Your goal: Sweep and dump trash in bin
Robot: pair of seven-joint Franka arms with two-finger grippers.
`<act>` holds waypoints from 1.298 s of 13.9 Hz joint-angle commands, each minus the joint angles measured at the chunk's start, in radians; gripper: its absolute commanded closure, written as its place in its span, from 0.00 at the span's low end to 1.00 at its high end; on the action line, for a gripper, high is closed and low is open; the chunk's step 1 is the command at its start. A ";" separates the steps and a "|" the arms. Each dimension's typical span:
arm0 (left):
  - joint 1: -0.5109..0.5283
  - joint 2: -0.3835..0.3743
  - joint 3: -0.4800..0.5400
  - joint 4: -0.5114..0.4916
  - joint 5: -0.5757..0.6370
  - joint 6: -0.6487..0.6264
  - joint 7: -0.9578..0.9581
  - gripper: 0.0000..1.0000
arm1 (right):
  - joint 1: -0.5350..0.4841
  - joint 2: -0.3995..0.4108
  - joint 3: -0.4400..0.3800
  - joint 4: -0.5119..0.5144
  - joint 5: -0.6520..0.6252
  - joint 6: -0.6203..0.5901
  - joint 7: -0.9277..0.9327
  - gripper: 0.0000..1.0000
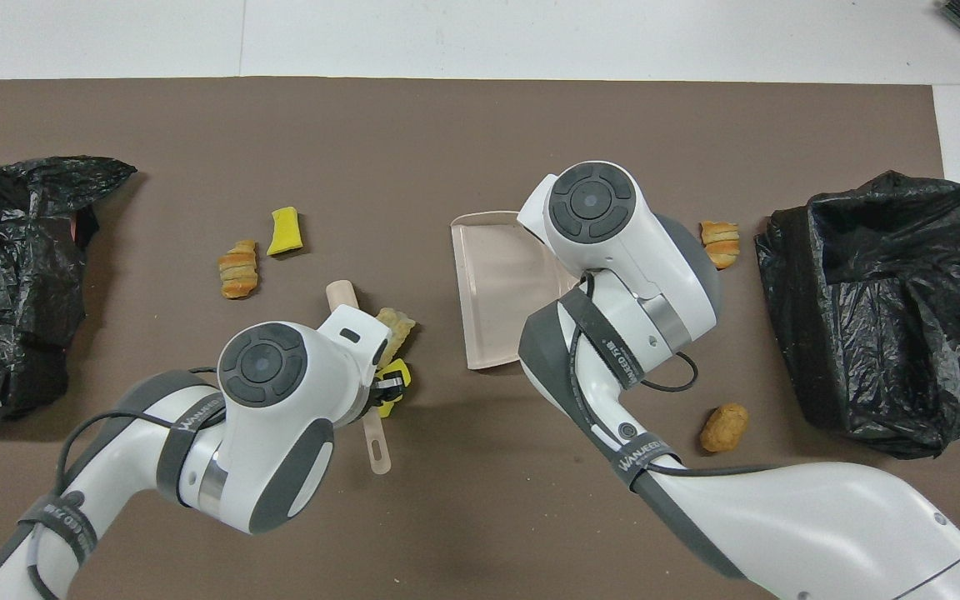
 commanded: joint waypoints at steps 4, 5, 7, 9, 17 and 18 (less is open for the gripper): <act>-0.095 0.108 0.010 0.159 -0.197 0.096 0.119 1.00 | -0.006 -0.026 0.007 -0.054 -0.021 0.029 -0.006 1.00; -0.102 0.110 0.010 0.172 -0.198 0.104 0.120 1.00 | -0.006 -0.026 0.007 -0.055 -0.021 0.029 -0.006 1.00; -0.100 0.119 -0.005 0.209 -0.202 0.105 0.105 1.00 | -0.006 -0.029 0.007 -0.054 -0.021 0.029 -0.006 1.00; -0.088 0.102 -0.005 0.222 -0.203 0.086 0.078 1.00 | -0.006 -0.029 0.007 -0.055 -0.021 0.029 -0.006 1.00; 0.149 0.072 0.007 0.304 0.085 -0.175 0.173 1.00 | -0.006 -0.029 0.007 -0.055 -0.021 0.026 -0.013 1.00; 0.195 0.075 0.007 0.304 0.096 -0.180 0.244 1.00 | -0.007 -0.029 0.007 -0.057 -0.021 0.026 -0.031 1.00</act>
